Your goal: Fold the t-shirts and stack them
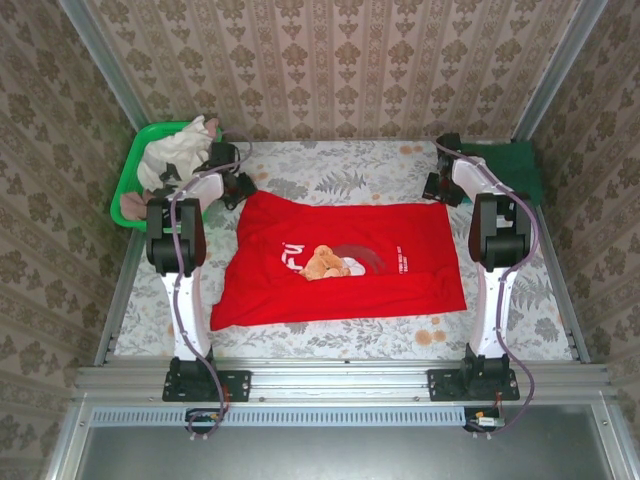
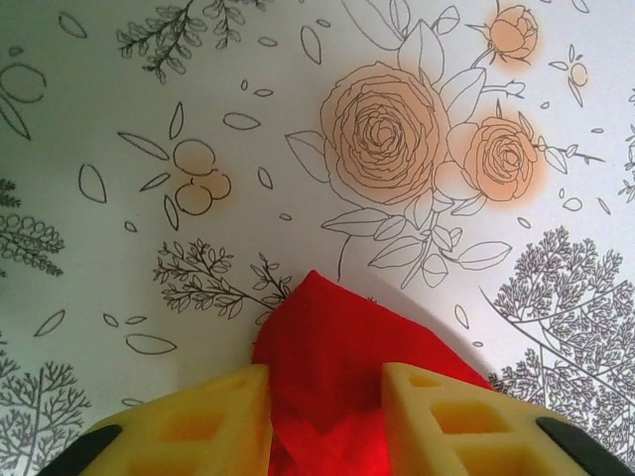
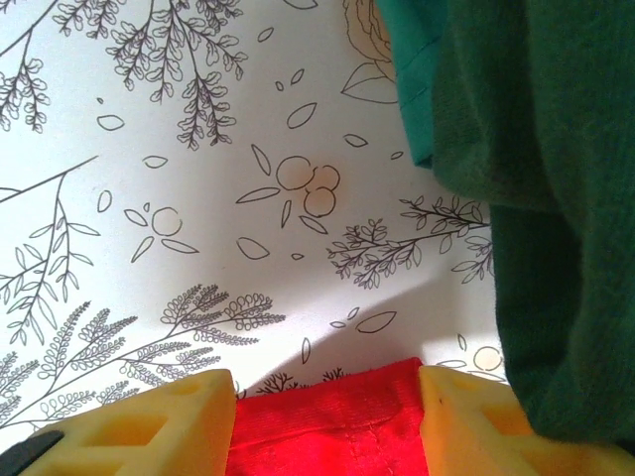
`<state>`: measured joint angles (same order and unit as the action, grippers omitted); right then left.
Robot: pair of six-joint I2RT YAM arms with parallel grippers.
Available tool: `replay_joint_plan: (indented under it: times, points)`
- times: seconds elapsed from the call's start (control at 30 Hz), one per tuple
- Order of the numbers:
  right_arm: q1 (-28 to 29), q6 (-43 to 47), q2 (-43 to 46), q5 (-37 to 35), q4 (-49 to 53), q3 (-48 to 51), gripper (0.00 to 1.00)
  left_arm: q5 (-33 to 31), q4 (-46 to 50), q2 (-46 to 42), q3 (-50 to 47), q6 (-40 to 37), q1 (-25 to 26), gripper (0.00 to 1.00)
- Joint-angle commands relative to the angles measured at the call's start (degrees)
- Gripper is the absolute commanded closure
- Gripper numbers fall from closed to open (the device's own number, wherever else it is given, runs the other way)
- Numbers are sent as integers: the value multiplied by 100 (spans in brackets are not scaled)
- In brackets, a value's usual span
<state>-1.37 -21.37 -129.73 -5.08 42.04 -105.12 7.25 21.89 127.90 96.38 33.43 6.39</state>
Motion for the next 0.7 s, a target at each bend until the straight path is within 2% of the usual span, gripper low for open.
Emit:
replay_joint_plan:
  times: [0.0,0.13,0.47,0.53,0.67]
  points:
    - [-48,-44,-149,123,222,-229,47,-86,370,79,133,-2,4,75]
    - [-48,-19,-64,88,239,-213,47,-109,446,28,280,-59,18,91]
    - [-39,-14,-229,27,288,-236,49,-121,787,-327,645,-311,59,100]
    - [-39,-33,-215,17,239,-167,52,-84,784,-391,641,-324,65,100]
    - [-48,-38,-206,55,234,-131,64,43,790,-588,644,-346,79,100]
